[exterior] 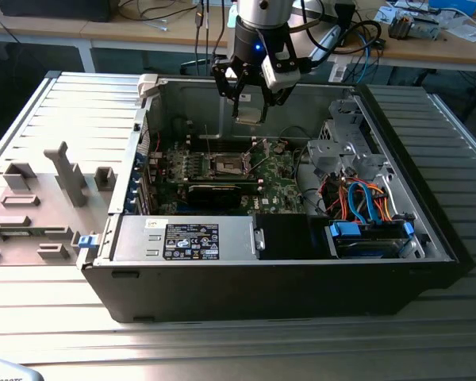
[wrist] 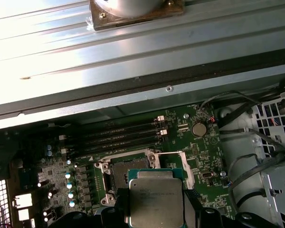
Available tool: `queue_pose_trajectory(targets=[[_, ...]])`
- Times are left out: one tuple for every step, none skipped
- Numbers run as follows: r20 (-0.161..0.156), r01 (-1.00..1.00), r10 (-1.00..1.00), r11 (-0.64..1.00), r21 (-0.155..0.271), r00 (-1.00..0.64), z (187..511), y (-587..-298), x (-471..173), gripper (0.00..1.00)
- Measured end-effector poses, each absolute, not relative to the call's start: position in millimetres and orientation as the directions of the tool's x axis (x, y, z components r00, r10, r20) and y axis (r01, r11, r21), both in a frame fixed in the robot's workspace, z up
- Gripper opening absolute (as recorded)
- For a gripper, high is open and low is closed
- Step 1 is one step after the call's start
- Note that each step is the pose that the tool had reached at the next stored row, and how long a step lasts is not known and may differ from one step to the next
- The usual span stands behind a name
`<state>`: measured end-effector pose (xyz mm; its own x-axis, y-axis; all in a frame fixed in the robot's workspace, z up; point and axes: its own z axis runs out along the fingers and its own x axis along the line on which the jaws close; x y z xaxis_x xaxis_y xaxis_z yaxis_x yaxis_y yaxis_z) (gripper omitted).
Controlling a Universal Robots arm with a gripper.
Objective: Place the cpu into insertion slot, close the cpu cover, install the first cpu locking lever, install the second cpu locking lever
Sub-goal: 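Place the cpu into insertion slot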
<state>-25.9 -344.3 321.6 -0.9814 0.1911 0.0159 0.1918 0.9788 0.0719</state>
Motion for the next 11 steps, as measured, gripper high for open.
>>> queue_pose_trajectory(targets=[[0.016, 0.192, 0.192, 0.979, 0.072, -0.981, 321.6, -344.3, -25.9, 0.54], [0.016, 0.193, 0.192, 0.979, 0.072, -0.981, 321.6, -344.3, -25.9, 0.54], [0.016, 0.193, 0.192, 0.979, 0.072, -0.981, 321.6, -344.3, -25.9, 0.54], [0.016, 0.194, 0.193, 0.978, 0.072, -0.981, 321.6, -344.3, -25.9, 0.54], [0.016, 0.194, 0.194, 0.978, 0.071, -0.981, 321.6, -344.3, -25.9, 0.54], [0.016, 0.195, 0.194, 0.978, 0.071, -0.981, 321.6, -344.3, -25.9, 0.54], [0.016, 0.195, 0.195, 0.978, 0.071, -0.981, 321.6, -344.3, -25.9, 0.54], [0.016, 0.196, 0.195, 0.978, 0.071, -0.981, 321.6, -344.3, -25.9, 0.54], [0.016, 0.196, 0.196, 0.978, 0.071, -0.981, 321.6, -344.3, -25.9, 0.54], [0.016, 0.197, 0.196, 0.978, 0.071, -0.980, 321.6, -344.3, -25.9, 0.54], [0.016, 0.198, 0.197, 0.978, 0.071, -0.980, 321.6, -344.3, -25.9, 0.54]])
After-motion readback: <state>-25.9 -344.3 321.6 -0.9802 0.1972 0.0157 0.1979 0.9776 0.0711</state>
